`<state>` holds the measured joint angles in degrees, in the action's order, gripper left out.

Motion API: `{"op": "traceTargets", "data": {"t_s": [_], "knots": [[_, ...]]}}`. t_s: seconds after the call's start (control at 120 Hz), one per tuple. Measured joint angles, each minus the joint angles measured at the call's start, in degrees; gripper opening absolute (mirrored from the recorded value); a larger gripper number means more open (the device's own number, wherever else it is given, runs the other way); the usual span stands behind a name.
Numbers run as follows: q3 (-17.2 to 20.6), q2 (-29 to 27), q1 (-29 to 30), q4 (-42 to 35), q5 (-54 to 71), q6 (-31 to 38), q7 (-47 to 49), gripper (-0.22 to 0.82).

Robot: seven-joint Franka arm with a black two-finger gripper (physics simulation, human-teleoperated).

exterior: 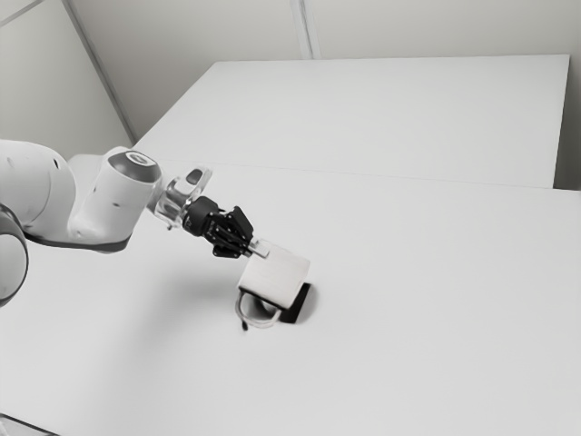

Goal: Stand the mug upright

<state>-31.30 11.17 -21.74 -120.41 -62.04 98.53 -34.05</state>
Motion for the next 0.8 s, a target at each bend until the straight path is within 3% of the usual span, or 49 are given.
{"op": "traceTargets", "data": {"t_s": [0.275, 0.508, 0.8], "knots": [[3.3, -8.2, 0.1, -0.3, 7.3, 4.8, 1.6, -0.18], [9.4, -15.2, 0.6, -0.5, 30.7, 11.4, 5.9, -0.18], [16.3, -16.1, -0.1, -0.6, 57.4, 13.9, 14.0, -0.18]]}}
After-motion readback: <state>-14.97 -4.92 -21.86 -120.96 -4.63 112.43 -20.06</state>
